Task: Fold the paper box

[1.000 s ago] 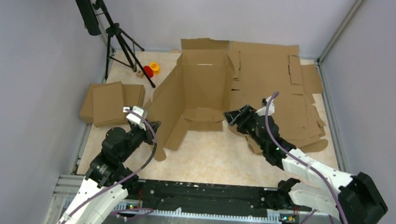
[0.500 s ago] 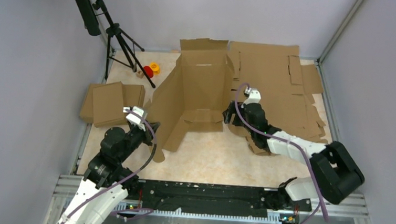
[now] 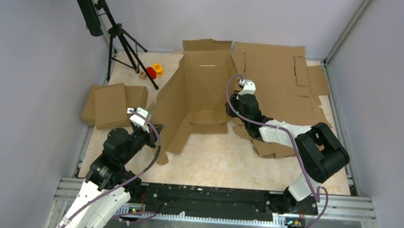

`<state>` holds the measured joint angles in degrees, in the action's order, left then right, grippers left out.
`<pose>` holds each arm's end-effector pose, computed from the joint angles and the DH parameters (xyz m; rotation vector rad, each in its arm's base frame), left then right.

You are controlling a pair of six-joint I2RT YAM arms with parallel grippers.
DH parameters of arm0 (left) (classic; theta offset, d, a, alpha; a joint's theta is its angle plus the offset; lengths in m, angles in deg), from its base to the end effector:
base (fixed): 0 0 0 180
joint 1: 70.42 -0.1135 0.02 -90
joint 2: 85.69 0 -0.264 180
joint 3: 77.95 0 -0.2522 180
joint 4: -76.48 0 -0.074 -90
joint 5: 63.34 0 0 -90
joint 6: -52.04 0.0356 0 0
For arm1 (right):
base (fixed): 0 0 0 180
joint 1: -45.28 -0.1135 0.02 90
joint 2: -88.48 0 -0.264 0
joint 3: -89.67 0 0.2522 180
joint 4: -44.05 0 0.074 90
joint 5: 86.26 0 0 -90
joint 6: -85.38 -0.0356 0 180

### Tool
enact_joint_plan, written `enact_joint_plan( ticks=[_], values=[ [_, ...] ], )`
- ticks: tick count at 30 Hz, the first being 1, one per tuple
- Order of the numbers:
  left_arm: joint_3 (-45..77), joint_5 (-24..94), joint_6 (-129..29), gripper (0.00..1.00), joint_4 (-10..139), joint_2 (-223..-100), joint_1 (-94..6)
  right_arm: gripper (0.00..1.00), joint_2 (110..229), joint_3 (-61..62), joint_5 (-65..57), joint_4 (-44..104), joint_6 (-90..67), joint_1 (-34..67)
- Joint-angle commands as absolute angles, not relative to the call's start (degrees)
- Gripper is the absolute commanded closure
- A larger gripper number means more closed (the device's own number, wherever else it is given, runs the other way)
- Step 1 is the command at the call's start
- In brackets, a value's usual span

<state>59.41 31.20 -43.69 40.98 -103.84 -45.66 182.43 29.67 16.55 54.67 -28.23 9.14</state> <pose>0.0952 -0.0470 0.2794 0.3523 1.7496 -0.4548 0.2851 0.1984 0.1930 -0.0711 1.9948 0.4584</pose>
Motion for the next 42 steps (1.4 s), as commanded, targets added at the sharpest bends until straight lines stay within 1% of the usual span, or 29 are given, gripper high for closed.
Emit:
enact_joint_plan(
  ticks=[1,3,6,10,14,15,16,18,21,24,30,35,37,42],
  values=[
    [57.8,33.6,-43.5,0.98,41.8,-105.2,-45.5,0.75,180.6,28.2,18.3,56.9,-30.0,7.8],
    [57.6,34.8,-43.9,0.98,42.1,-106.2,-45.5,0.77,180.1,27.6,19.6,55.6,-31.0,6.4],
    [57.4,36.4,-44.7,0.98,42.5,-107.1,-45.5,0.84,179.9,27.0,21.7,53.7,-32.8,5.0],
    [56.8,36.7,-43.9,0.98,42.3,-106.7,-45.5,0.86,179.6,28.4,23.2,53.9,-34.2,3.4],
    [54.4,35.1,-43.0,0.98,40.8,-106.6,-45.5,0.92,177.9,31.2,27.0,54.0,-34.8,2.0],
    [53.6,35.1,-42.6,0.98,40.2,-106.9,-45.5,0.95,177.1,32.3,27.9,53.8,-35.3,2.0],
    [52.5,35.3,-42.0,0.98,39.4,-107.5,-45.5,0.98,176.4,33.0,28.7,53.4,-35.8,2.0],
    [50.0,37.2,-41.2,0.98,37.2,-109.8,-45.6,1.00,174.8,34.1,30.0,52.5,-37.7,1.9],
    [47.7,42.7,-41.8,0.99,35.0,-114.8,-45.6,1.00,172.9,34.3,32.5,49.4,-41.9,1.2],
    [46.5,49.3,-42.4,0.98,35.2,-118.2,-45.5,1.00,171.7,32.7,38.9,43.8,-45.7,-1.5],
    [43.3,52.7,-38.7,0.98,31.5,-122.5,-45.5,1.00,172.9,26.6,50.8,24.4,-61.1,-7.5],
    [38.2,50.4,-34.6,0.97,25.5,-126.9,-45.5,1.00,173.4,27.5,55.0,21.2,-67.7,-12.0],
    [37.1,51.9,-33.8,0.97,23.5,-128.8,-45.5,1.00,174.7,27.7,55.7,20.1,-70.4,-13.0],
    [38.5,54.7,-33.2,0.97,21.8,-129.7,-45.5,1.00,177.6,27.7,58.7,18.7,-72.5,-16.2]
  ],
)
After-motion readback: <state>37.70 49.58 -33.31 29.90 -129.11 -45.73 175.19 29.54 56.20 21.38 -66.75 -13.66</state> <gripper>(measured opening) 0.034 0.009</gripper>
